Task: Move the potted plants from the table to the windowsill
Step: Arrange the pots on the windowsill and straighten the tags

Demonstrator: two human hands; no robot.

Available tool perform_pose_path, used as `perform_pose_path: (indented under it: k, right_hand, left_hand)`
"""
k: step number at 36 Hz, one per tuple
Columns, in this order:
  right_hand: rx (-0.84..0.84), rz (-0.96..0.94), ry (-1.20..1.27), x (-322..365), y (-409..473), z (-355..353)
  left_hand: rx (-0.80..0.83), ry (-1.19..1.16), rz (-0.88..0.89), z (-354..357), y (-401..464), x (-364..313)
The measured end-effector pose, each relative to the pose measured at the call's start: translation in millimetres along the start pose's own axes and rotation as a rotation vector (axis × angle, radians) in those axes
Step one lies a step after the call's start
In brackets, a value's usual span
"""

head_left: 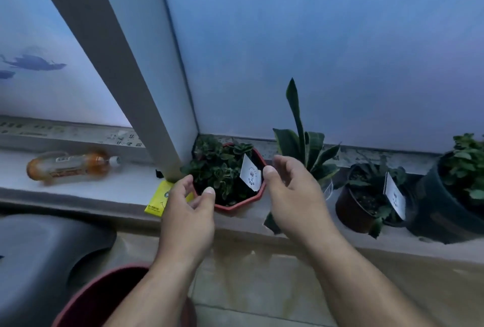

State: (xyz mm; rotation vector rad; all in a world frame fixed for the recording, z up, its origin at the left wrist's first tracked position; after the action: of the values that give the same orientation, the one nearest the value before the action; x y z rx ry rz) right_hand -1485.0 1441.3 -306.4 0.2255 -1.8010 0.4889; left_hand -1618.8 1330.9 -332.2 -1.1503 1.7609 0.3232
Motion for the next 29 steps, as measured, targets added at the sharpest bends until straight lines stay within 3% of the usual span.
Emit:
perform_pose_path:
  k: [6,12,20,24,29]
  right_hand:
    - [0.059,-0.028,-0.519,-17.3,19.5,0.7]
    - [0.117,-0.137,-0.798,-27.7,30.0,14.2]
    - [0.23,-0.162,-0.964,-34.1,34.8,25.2]
    - [0.239,-0.156,-0.954,-37.3,35.6,31.0]
    - [0.24,-0.091,-0.947,-33.2,26.9,35.5]
  left_hand:
    - [-0.038,0.051,0.025,3.5,16.0,11.3]
    - [-0.15,0.132,-0.071,4.8,33.2,23.5]
    - [-0.005,0.011,-0.182,20.6,35.4,37.9]
    - [-0.013,-0.096,-0.194,19.8,37.9,38.6]
    - [-0.063,-0.06,-0.164,20.9,58.6,57.6]
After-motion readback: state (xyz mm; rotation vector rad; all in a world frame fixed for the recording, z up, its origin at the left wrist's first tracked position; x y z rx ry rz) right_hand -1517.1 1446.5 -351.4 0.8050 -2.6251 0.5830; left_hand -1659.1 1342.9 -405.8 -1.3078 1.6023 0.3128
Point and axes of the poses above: each hand's wrist, its own y-axis towards the middle knuckle, its own z-axis out of the palm, x = y × z, the point moved 3 cm from there along y, towards the middle knuckle, and after that the axes turned 12 degrees about y, right-handed, at the moved point
